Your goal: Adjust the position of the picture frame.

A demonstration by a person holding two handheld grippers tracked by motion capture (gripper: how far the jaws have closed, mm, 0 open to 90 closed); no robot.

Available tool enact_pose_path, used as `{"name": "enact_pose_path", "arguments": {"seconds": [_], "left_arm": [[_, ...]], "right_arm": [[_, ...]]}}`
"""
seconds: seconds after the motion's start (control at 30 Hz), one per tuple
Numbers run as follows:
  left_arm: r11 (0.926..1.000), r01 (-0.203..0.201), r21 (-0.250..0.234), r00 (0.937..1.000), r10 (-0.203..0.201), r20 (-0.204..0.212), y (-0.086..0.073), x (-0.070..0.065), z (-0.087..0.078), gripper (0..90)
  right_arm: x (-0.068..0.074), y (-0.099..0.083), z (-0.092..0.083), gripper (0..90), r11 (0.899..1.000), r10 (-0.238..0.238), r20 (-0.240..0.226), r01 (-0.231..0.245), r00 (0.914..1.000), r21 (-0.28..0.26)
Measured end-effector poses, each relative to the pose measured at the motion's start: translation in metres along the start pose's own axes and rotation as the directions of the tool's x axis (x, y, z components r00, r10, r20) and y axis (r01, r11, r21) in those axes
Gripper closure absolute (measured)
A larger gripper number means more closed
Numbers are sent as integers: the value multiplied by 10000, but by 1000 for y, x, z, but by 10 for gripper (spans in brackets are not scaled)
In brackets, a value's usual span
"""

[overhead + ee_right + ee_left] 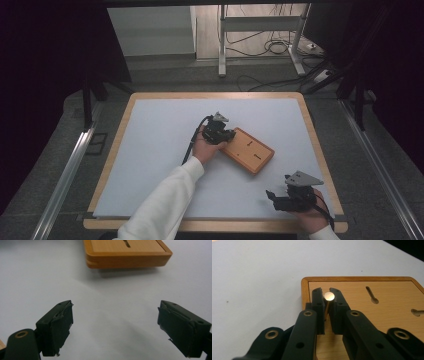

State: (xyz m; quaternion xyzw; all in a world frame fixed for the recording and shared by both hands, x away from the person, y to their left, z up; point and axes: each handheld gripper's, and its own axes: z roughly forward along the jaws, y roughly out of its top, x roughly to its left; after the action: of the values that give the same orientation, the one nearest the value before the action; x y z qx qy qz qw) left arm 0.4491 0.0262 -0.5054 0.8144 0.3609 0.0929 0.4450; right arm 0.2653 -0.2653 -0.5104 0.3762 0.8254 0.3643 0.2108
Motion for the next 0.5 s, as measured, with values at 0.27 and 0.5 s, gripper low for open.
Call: {"name": "enact_pose_path", "arguments": {"seconds": [0.27, 0.5], "left_arm": [[9997, -181, -144, 9998, 180, -116, -13, 1, -29, 841], [9993, -338, -154, 9994, 338, -2, -28, 2, -53, 841]], "right_arm": [[2, 1, 0, 130, 10000, -29, -123, 28, 9999, -71], [2, 2, -3, 130, 9997, 14, -78, -16, 10000, -246]]}}
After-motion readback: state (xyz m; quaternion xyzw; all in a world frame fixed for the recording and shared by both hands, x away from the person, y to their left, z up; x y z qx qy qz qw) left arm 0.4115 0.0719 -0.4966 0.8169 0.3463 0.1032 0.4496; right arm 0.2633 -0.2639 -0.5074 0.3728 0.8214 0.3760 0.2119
